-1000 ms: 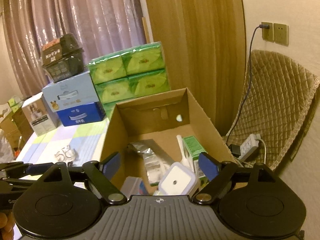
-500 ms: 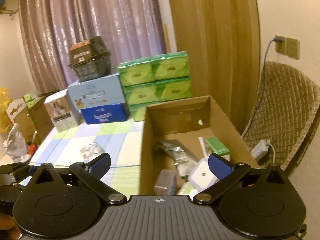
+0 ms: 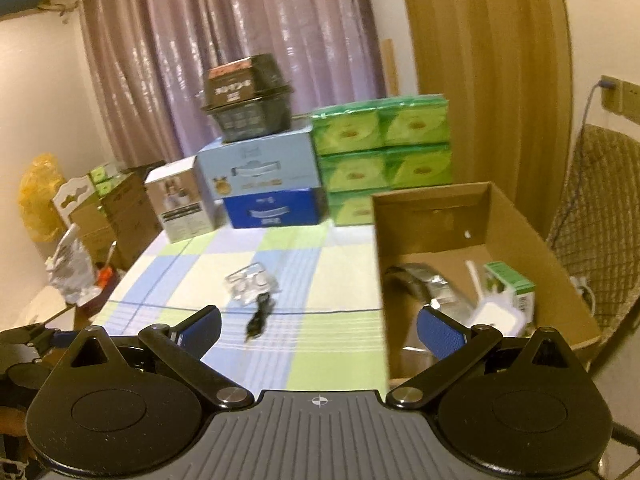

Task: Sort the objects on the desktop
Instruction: 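Move both tools back over the table toward the plastic packet and black cable, then grasp the black cable with the right tool while the left tool grasps the clear plastic packet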

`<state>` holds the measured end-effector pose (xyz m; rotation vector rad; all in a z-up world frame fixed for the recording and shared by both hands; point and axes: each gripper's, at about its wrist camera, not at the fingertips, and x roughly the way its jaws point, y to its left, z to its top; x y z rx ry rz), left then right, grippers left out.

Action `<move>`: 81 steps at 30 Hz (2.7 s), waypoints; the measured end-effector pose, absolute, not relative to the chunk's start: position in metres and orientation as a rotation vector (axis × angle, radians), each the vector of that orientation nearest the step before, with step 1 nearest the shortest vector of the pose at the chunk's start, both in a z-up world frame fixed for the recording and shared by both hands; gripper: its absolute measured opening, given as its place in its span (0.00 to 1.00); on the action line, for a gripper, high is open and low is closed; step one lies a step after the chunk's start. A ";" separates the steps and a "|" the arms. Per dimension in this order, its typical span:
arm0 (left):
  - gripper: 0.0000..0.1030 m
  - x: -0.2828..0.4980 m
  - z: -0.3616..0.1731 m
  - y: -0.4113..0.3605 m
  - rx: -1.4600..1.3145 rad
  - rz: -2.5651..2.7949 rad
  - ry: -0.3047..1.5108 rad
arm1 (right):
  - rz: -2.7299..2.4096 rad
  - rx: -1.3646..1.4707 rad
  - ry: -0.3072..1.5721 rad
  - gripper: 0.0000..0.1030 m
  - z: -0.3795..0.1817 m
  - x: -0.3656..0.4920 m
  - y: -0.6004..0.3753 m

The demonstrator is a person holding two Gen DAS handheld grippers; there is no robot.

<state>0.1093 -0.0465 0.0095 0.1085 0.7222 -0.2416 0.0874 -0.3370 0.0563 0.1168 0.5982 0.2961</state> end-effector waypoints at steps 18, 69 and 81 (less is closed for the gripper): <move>0.99 0.123 -0.009 -0.009 0.117 -0.199 0.765 | 0.378 0.116 0.686 0.98 0.016 0.104 -0.276; 0.86 0.325 -0.093 0.021 0.162 -0.358 0.777 | 0.369 -0.062 0.848 0.18 -0.141 0.303 -0.171; 0.75 0.370 -0.108 -0.020 0.178 -0.433 0.753 | 0.290 0.022 0.802 0.07 -0.127 0.309 -0.208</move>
